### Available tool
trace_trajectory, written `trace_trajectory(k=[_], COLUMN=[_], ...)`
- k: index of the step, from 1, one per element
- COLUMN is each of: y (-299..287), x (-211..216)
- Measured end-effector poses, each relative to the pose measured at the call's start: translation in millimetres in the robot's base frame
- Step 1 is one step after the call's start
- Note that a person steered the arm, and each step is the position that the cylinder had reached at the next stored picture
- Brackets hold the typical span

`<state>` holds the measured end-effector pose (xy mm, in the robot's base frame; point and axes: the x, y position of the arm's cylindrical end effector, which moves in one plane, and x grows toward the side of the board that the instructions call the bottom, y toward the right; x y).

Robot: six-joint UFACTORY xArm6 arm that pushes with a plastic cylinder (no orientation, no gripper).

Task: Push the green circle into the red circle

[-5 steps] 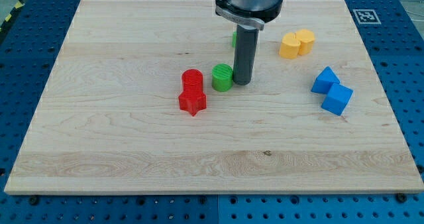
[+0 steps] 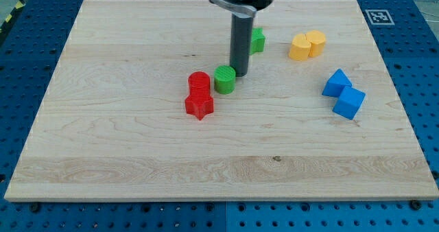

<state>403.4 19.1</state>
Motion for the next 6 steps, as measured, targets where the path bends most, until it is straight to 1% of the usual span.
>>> trace_trajectory(k=[2, 3, 4, 5, 6], y=[-1, -14, -29, -18, 25], x=[5, -30, -81, -132, -142])
